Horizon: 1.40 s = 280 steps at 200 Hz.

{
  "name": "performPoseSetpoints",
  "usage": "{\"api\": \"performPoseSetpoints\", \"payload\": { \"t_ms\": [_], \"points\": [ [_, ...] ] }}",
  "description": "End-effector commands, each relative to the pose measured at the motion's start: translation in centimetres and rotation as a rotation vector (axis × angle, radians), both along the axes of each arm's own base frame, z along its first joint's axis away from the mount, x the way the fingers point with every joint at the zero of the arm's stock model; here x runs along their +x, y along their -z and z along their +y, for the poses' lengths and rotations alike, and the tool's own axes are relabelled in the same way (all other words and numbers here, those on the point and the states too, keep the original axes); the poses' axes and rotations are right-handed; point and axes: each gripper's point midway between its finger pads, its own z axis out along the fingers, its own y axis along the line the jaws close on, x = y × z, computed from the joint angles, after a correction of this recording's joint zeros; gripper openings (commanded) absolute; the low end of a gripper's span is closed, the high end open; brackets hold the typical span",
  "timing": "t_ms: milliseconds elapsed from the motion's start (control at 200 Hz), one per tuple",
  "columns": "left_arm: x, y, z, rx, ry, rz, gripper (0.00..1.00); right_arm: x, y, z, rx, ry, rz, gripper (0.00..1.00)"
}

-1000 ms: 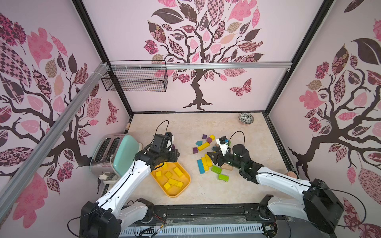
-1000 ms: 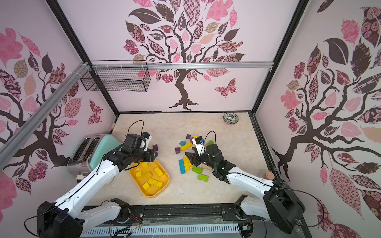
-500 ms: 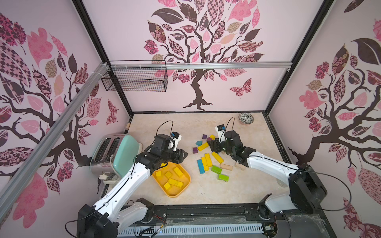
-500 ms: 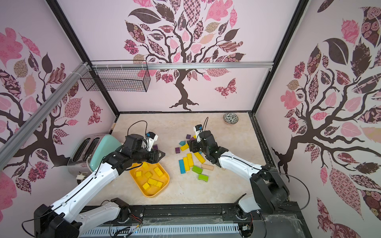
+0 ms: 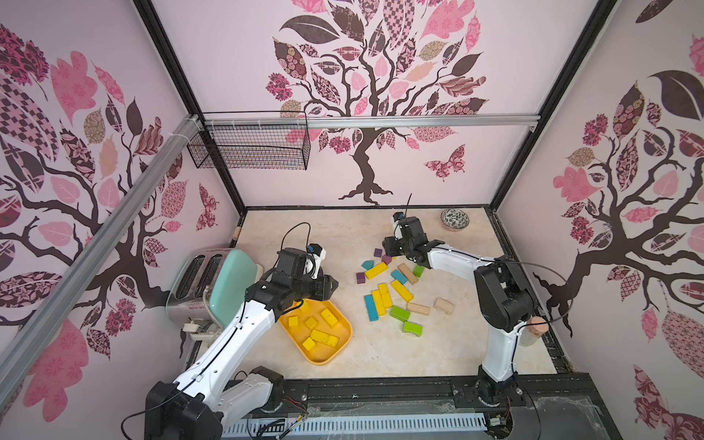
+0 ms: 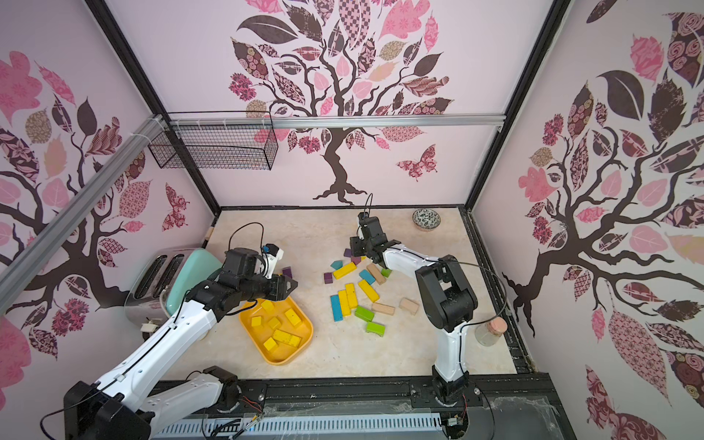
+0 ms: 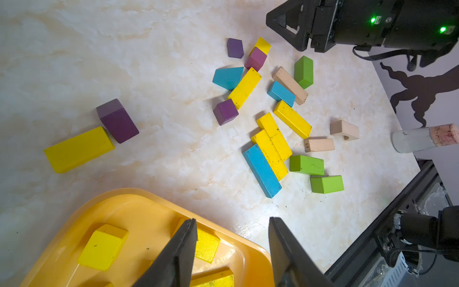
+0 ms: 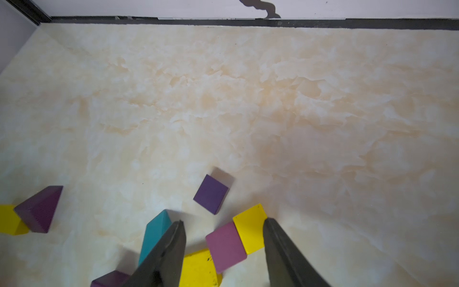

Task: Pick out the yellow building blocks
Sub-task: Pick up the building block from the center of the board.

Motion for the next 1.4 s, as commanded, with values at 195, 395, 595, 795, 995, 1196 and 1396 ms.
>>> {"api": "performPoseSetpoints", "payload": {
  "t_ms": [195, 395, 595, 795, 995, 1196, 1396],
  "points": [
    [-0.3, -0.6, 0.4, 0.014, 0.005, -0.035, 0.54, 1.4, 4.8, -1.5, -0.151, 0.043, 0.102, 0.58],
    [-0.3, -0.5, 0.7, 0.046, 0.014, -0.048, 0.54, 0.0, 6.6, -3.4, -0.171, 0.064, 0.145, 0.55],
    [-0.3, -0.7, 0.6, 0.036, 0.019, -0.059, 0.54, -0.8, 7.3, -5.2, -0.163, 0.086, 0.185, 0.51],
    [-0.4, -0.3, 0.0, 0.011, 0.039, -0.026, 0.54, -2.2, 7.3, -5.2, -0.118, 0.058, 0.174, 0.48],
    [-0.1, 0.6, 0.7, 0.064, 0.018, -0.01, 0.54, -0.8, 6.5, -4.7, -0.143, 0.036, 0.163, 0.5],
    [0.1, 1.0, 0.4, 0.06, 0.024, 0.007, 0.54, 0.3, 6.9, -4.3, -0.141, 0.034, 0.151, 0.54],
    [0.3, 1.8, 1.2, 0.114, 0.004, 0.024, 0.55, 0.8, 7.5, -3.9, -0.165, -0.001, 0.156, 0.5]
  ]
}}
